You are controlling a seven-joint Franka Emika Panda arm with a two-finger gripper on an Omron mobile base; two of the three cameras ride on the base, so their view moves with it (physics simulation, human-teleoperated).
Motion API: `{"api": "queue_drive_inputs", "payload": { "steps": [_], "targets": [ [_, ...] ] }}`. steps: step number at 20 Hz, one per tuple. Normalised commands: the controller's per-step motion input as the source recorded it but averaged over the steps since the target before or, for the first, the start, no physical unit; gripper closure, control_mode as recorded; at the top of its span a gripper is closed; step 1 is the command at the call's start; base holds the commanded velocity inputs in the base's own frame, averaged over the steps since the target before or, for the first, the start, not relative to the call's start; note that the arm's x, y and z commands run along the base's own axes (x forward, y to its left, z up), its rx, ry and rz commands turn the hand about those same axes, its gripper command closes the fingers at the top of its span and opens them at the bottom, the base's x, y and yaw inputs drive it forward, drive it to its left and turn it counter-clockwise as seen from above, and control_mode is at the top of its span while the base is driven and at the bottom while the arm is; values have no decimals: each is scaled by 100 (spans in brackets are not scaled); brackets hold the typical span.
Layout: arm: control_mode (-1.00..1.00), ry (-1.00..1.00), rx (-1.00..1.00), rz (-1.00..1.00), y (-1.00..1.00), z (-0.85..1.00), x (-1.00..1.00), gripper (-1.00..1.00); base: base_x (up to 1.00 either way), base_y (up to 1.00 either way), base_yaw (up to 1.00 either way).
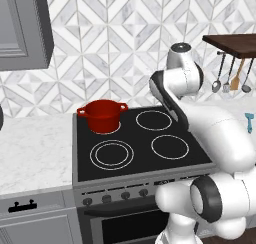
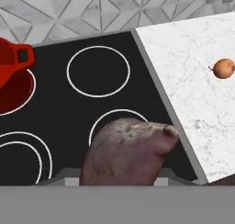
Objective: Put the potato and onion in the pot. Retrieve the spatula and lightly stir the vegetables in the pot.
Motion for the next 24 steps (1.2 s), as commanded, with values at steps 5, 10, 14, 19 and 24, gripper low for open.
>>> {"api": "queue_drive_inputs", "payload": {
  "steps": [5, 10, 14, 19, 24],
  "targets": [
    [-100, -18, -8, 4, 96, 20, 9, 100, 0, 0, 0],
    [-100, -25, -1, 5, 70, -4, 43, 100, 0, 0, 0],
    [-100, -9, 0, 4, 56, -3, 53, 100, 0, 0, 0],
    [-100, 5, 1, 0, 48, -20, 66, 100, 0, 0, 0],
    [-100, 12, 2, 0, 38, -29, 76, 100, 0, 0, 0]
  ]
}}
